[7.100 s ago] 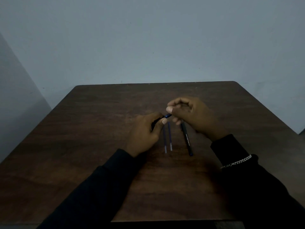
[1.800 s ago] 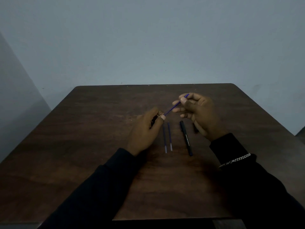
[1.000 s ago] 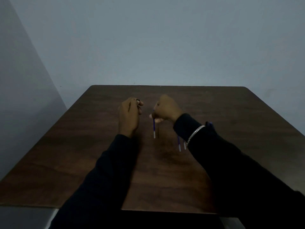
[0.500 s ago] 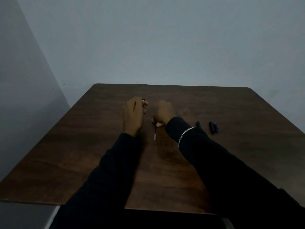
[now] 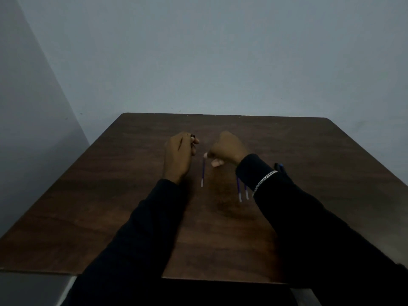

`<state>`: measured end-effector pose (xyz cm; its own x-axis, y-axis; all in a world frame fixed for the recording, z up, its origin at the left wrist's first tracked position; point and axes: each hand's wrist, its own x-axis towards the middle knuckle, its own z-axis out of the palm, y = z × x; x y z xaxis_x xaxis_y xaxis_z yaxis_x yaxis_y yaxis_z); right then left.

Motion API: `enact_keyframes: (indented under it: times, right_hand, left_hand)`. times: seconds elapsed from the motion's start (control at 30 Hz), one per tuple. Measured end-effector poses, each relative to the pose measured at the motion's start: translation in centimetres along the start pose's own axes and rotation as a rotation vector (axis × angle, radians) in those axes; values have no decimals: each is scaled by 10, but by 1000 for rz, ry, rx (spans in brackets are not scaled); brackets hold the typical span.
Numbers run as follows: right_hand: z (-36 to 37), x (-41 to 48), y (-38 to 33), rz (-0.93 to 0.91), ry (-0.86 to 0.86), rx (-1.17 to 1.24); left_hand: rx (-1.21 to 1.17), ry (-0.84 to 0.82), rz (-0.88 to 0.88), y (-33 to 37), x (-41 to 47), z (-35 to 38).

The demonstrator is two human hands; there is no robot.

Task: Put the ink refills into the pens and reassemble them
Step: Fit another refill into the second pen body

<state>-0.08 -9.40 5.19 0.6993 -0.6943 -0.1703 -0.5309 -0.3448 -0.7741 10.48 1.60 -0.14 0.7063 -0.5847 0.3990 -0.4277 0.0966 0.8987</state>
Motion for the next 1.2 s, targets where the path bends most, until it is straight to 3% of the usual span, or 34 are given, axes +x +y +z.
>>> enact_keyframes:
  times: [0.17, 0.37, 0.5, 0.7, 1.2]
  right_hand:
    - [-39, -24, 14, -97, 111, 47]
    - [-72, -45, 30, -21, 125, -258]
    - [-61, -50, 36, 64, 93, -372]
    - [-39, -50, 35, 173, 52, -357]
    - [-22, -46, 18, 161, 45, -584]
  left_hand:
    - [0, -48, 6, 7, -5, 6]
    - [-27, -126, 100, 10, -13, 22]
    - [-49, -139, 130, 7, -15, 29]
    - [-49, -153, 120, 4, -14, 28]
    - [-58, -173, 99, 6, -20, 31]
